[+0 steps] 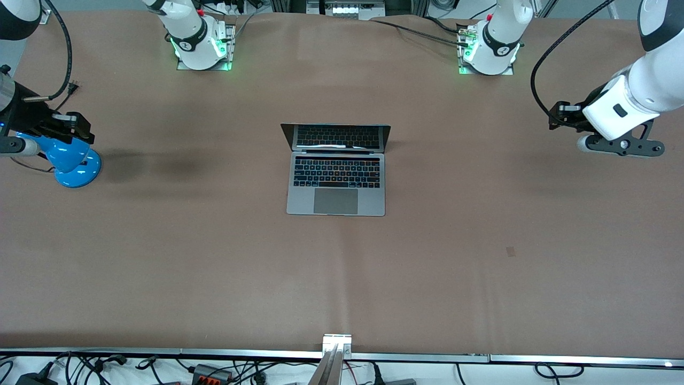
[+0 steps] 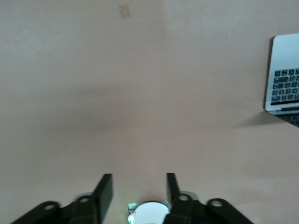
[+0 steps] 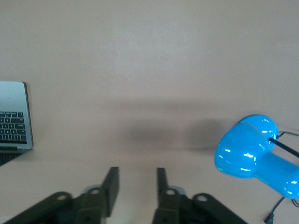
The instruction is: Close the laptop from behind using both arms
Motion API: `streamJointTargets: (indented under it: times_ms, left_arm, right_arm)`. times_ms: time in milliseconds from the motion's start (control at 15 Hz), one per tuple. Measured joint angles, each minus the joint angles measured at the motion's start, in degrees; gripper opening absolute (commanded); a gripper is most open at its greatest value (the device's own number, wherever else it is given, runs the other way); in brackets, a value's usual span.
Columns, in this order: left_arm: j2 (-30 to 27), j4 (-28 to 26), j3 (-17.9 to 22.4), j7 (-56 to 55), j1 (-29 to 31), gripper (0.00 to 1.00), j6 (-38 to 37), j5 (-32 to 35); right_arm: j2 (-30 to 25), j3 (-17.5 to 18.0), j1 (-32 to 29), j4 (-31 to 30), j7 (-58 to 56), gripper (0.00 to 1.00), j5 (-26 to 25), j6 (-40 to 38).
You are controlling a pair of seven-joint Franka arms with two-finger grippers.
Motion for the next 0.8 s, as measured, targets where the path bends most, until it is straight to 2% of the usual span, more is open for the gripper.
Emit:
streamJointTargets:
  times_ms: [133,400,533,667,800]
  left_arm:
    - [0.3,0.1,-0.1,0.0,-0.1,0.01,-0.5,-2.1]
    - [1.2,0.1,-0.2,0.0,-0.4,0.01,-0.6,-6.5]
    - [1.5,0.1,-0.5,-0.1,-0.4,0.01,-0.7,-9.0]
    - [1.9,-0.1,-2.4,-2.2,-0.5,0.01,-0.9,-11.2]
    - [2.1,-1.0,-6.4,-6.4,-0.7,0.01,-0.2,-13.0]
  right_arm:
    - [0.3,0.0,0.0,-0.1,0.0,0.00,1.3,-1.1]
    - [1.9,0.2,0.1,-2.1,0.2,0.00,9.8,-0.9]
    - [2.7,0.4,0.6,-4.7,1.1,0.00,11.3,1.3]
    - [2.8,0.6,2.5,-7.6,4.3,0.00,11.9,3.6]
    - [2.9,0.9,5.6,-10.5,11.0,0.00,15.0,5.6]
